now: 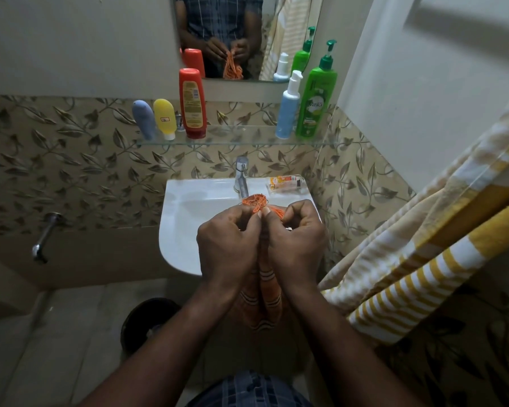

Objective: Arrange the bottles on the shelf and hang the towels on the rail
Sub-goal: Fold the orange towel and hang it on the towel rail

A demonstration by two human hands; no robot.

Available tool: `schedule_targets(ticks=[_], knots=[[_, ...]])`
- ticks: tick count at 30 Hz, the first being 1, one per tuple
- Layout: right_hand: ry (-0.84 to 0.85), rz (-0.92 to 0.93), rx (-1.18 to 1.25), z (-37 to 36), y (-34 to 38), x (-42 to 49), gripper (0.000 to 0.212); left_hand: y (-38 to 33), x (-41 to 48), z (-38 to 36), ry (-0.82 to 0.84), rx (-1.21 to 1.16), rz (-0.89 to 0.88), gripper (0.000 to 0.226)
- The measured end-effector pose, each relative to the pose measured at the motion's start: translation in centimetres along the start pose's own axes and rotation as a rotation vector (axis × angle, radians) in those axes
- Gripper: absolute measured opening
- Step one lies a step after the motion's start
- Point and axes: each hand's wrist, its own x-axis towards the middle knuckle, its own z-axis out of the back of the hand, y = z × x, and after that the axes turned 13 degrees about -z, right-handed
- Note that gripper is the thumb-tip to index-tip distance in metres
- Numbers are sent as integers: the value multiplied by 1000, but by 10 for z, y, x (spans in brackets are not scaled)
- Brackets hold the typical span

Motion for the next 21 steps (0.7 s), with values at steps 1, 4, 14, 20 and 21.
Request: schedule_targets(ticks=[1, 4, 14, 20, 21], knots=[[-5, 19, -14, 0, -1, 0, 39, 1, 0, 0, -3, -4, 0, 14], [-8, 35, -47, 2, -3, 1, 39, 6, 0, 0, 25, -38, 26, 18], [30, 34, -91, 4, -5, -7, 28, 7, 1, -1, 91, -99, 77, 17], [81, -10, -53, 6, -7, -15, 22, 7, 2, -2, 73, -50, 68, 17], [87, -14, -48, 5, -7, -15, 23, 7, 2, -3, 65, -48, 70, 17]])
